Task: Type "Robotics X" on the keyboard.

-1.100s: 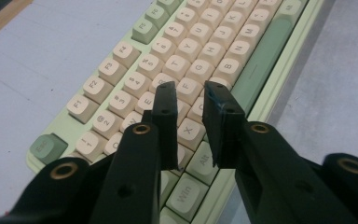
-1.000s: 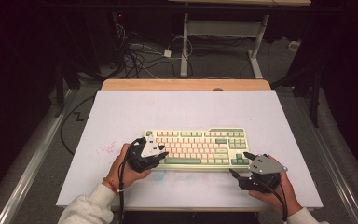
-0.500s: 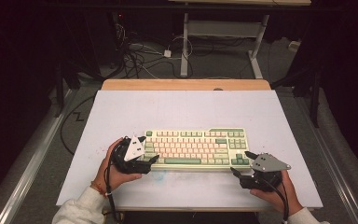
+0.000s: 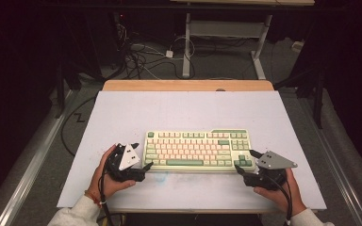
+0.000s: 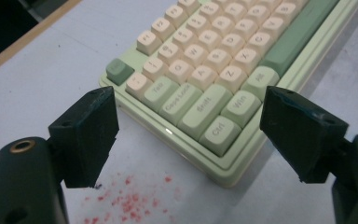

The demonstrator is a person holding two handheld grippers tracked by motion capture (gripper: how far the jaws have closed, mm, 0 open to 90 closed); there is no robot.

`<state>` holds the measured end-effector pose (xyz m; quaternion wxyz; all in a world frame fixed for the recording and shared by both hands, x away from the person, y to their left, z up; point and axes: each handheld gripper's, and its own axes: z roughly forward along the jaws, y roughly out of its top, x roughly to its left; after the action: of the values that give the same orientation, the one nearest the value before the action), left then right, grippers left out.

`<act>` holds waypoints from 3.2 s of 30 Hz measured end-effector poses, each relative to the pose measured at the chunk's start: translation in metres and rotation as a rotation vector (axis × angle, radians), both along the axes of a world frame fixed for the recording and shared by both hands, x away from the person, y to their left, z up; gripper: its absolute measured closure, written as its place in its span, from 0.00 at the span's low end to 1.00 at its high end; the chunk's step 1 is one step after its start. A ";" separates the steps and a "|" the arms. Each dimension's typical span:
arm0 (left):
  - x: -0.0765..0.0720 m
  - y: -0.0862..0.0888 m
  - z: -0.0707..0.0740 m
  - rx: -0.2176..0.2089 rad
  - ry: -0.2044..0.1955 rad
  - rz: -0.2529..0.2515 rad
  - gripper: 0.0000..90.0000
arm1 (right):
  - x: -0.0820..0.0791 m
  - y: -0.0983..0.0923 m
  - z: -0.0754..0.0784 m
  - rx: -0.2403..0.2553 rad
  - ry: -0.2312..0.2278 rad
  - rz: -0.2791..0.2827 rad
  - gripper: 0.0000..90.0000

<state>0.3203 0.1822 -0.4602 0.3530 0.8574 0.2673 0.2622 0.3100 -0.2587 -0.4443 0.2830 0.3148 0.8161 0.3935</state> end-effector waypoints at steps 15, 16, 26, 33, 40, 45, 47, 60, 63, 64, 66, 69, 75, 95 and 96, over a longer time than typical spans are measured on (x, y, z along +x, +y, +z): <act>-0.008 0.005 -0.006 0.013 0.025 0.021 0.20 | 0.021 0.010 0.011 -0.010 -0.006 -0.004 0.41; -0.008 0.005 -0.007 0.015 0.026 0.022 0.20 | 0.023 0.010 0.011 -0.008 -0.006 -0.006 0.43; -0.006 0.004 -0.008 0.027 0.036 0.025 0.21 | 0.031 0.016 0.018 0.000 0.010 0.022 0.68; -0.005 0.003 -0.010 0.026 0.044 0.022 0.21 | 0.035 0.020 0.019 -0.018 0.020 0.037 0.84; -0.004 0.001 -0.010 0.022 0.047 0.022 0.22 | 0.039 0.024 0.021 -0.031 0.037 0.078 0.97; -0.005 -0.001 -0.011 0.024 0.049 0.012 0.22 | 0.042 0.030 0.018 -0.050 0.058 0.108 1.00; -0.004 -0.001 -0.011 0.030 0.053 0.013 0.22 | 0.042 0.031 0.017 -0.055 0.069 0.114 1.00; -0.004 -0.003 -0.013 0.047 0.050 -0.001 0.22 | 0.048 0.039 0.000 -0.115 0.131 0.132 1.00; -0.004 -0.003 -0.013 0.047 0.051 -0.003 0.22 | 0.051 0.041 -0.004 -0.120 0.140 0.129 1.00; -0.004 -0.003 -0.013 0.048 0.052 -0.003 0.22 | 0.051 0.041 -0.004 -0.121 0.140 0.131 1.00; -0.004 -0.003 -0.013 0.050 0.053 -0.004 0.22 | 0.052 0.043 -0.005 -0.124 0.142 0.133 1.00; -0.004 -0.002 -0.013 0.051 0.055 -0.004 0.22 | 0.052 0.044 -0.007 -0.129 0.146 0.136 1.00; -0.004 -0.003 -0.013 0.049 0.054 -0.004 0.22 | 0.051 0.045 -0.011 -0.125 0.153 0.138 1.00; 0.001 -0.006 0.001 -0.024 0.156 -0.041 0.97 | 0.050 0.044 -0.012 -0.120 0.148 0.134 1.00; 0.003 -0.007 0.002 -0.027 0.160 -0.038 0.97 | 0.050 0.044 -0.012 -0.119 0.148 0.133 1.00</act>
<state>0.3231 0.1749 -0.4581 0.3470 0.8756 0.2821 0.1824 0.3604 -0.2150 -0.4568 0.2135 0.2705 0.8758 0.3379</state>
